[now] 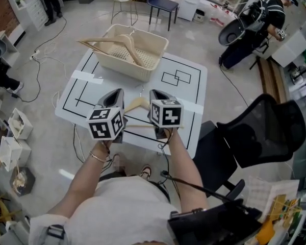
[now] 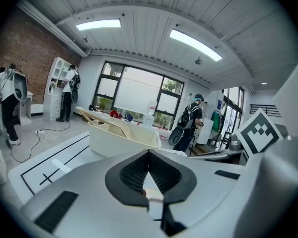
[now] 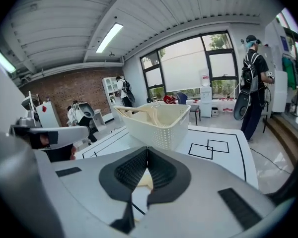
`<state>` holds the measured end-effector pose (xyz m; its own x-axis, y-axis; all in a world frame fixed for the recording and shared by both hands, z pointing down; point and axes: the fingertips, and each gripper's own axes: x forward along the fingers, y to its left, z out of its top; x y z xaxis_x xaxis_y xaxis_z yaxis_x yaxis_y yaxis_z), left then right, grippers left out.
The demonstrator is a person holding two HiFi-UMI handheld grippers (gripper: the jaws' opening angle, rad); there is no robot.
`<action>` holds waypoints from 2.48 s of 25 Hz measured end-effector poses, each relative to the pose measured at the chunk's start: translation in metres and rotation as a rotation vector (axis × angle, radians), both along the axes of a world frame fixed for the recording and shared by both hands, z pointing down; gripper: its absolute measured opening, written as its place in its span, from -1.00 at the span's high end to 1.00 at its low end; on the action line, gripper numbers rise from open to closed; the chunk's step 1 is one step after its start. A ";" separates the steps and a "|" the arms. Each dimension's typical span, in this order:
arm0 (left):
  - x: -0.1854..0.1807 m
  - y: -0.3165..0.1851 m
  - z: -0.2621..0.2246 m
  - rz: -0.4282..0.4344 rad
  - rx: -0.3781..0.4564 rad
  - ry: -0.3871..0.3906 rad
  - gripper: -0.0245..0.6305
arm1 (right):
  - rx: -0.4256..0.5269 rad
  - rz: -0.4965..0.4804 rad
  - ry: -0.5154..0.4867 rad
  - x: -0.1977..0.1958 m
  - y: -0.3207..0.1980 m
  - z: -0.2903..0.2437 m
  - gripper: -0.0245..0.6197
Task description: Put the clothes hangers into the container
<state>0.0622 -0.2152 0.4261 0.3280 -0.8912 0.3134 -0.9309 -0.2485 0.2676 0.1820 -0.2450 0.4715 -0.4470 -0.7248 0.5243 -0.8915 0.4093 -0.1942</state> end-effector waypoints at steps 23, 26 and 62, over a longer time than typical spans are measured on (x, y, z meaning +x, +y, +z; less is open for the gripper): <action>0.013 -0.023 0.141 0.005 -0.280 -0.001 0.93 | -0.254 -0.390 0.323 -0.027 -0.025 0.160 0.36; 0.011 -0.029 0.143 0.000 -0.284 -0.006 0.93 | -0.277 -0.434 0.360 -0.029 -0.025 0.171 0.32; 0.006 -0.023 0.131 0.043 -0.301 -0.054 0.93 | -0.336 -0.332 0.335 -0.022 -0.013 0.169 0.35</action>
<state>0.0685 -0.2385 0.5571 0.3388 -0.7415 0.5791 -0.9363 -0.2051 0.2851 0.1599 -0.2576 0.6408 -0.3925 -0.3434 0.8532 -0.7608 0.6425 -0.0914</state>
